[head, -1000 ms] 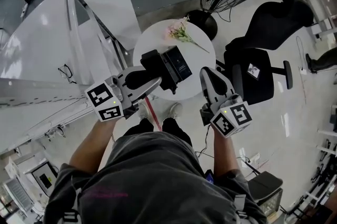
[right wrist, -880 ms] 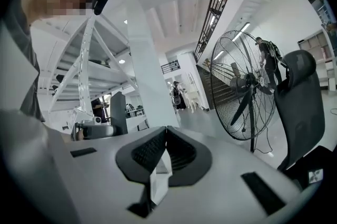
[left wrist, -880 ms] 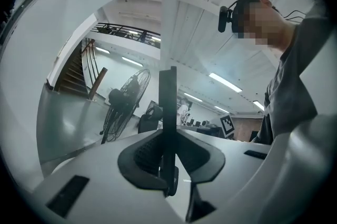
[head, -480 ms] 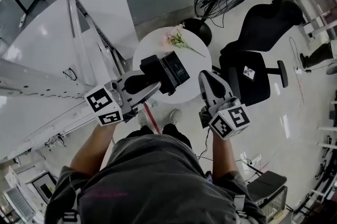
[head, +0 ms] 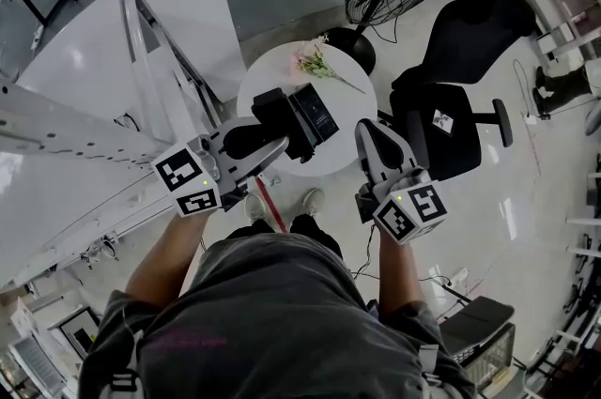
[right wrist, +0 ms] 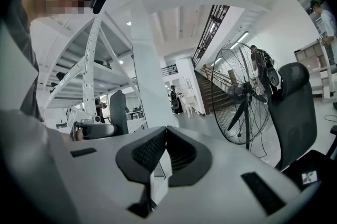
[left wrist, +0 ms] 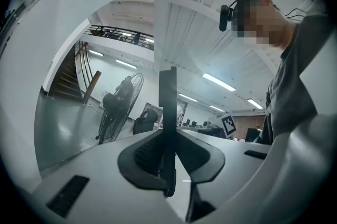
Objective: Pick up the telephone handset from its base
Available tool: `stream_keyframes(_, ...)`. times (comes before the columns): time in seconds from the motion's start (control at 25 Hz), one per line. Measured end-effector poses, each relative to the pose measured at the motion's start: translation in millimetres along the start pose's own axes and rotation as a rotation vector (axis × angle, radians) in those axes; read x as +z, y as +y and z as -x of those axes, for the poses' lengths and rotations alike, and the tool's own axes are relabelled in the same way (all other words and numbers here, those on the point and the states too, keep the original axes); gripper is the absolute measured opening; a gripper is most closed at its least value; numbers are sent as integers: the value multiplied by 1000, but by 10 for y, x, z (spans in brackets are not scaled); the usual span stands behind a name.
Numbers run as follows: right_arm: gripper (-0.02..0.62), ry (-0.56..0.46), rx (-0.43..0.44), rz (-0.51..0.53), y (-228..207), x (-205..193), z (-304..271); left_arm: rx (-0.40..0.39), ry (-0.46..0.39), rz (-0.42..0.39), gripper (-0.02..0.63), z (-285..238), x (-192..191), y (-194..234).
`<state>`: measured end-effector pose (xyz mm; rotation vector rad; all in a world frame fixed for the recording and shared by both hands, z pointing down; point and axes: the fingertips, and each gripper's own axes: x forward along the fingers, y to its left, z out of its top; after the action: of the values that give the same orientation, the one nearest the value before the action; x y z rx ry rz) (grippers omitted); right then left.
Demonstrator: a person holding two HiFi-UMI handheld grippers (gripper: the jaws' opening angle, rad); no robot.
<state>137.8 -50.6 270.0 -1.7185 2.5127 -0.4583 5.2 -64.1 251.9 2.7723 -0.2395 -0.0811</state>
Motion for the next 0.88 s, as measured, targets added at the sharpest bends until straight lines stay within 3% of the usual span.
stream_keyframes(0.88,20,35,14,8,-3,-94,-164,2,3,30,78,-20,-42,159)
